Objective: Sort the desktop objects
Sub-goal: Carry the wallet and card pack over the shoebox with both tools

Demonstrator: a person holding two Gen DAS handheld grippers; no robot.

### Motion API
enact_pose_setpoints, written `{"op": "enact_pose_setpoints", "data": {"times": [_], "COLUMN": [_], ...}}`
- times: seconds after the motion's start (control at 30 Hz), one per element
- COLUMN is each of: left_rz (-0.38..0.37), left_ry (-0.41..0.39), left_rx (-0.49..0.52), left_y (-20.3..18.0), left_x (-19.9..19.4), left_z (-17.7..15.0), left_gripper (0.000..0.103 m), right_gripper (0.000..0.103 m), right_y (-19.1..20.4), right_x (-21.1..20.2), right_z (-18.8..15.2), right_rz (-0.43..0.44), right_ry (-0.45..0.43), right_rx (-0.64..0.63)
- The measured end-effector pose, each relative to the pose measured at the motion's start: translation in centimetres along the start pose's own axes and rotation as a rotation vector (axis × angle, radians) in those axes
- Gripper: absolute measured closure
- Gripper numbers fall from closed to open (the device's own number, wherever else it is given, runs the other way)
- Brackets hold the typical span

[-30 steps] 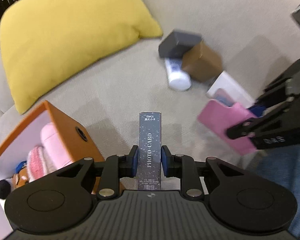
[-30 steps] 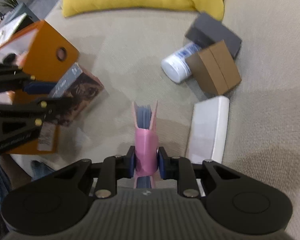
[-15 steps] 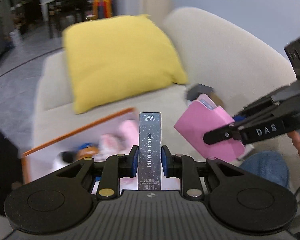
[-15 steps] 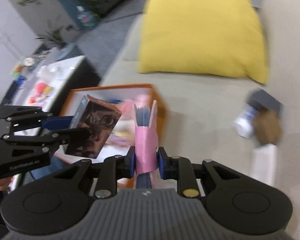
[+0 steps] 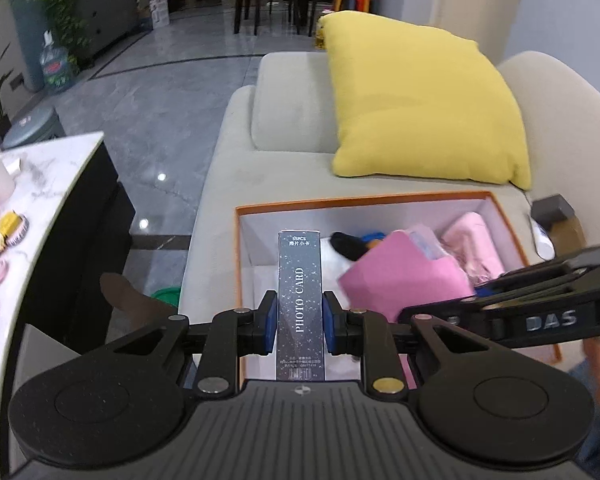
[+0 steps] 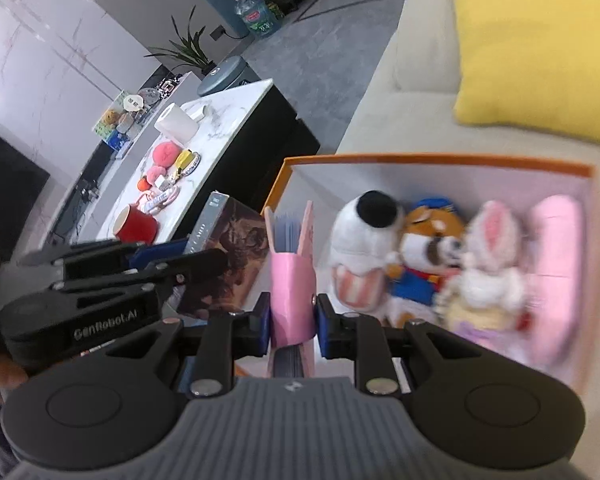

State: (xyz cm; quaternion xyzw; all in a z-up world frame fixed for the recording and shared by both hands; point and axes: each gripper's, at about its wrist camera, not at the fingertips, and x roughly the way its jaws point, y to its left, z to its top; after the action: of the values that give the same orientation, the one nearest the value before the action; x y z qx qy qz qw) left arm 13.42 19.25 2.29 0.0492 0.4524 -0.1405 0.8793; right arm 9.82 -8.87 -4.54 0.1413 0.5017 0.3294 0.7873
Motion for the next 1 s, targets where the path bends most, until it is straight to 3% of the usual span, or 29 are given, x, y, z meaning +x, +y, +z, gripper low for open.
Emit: {"op": "enact_pose_setpoints", "data": {"times": [0.37, 0.83, 1.0], "left_rz": [-0.023, -0.05, -0.067], "left_ry": [0.021, 0.043, 0.048], "left_rx": [-0.116, -0.15, -0.151], "left_y": [3.8, 4.9, 5.4], "left_x": [4.0, 7.5, 7.4], "left_z": [-0.5, -0.1, 0.0], "left_gripper": [0.077, 0.077, 0.076], "right_gripper": [0.08, 0.077, 0.077], "right_y": [-2.7, -5.6, -5.3], "right_x": [7.8, 10.6, 11.2], "right_z": [3.0, 4.1, 4.4], "right_rz": [0.021, 0.09, 0.077], "right_ry": [0.016, -0.012, 0.005], "right_rx": [0.174, 0.216, 0.234]}}
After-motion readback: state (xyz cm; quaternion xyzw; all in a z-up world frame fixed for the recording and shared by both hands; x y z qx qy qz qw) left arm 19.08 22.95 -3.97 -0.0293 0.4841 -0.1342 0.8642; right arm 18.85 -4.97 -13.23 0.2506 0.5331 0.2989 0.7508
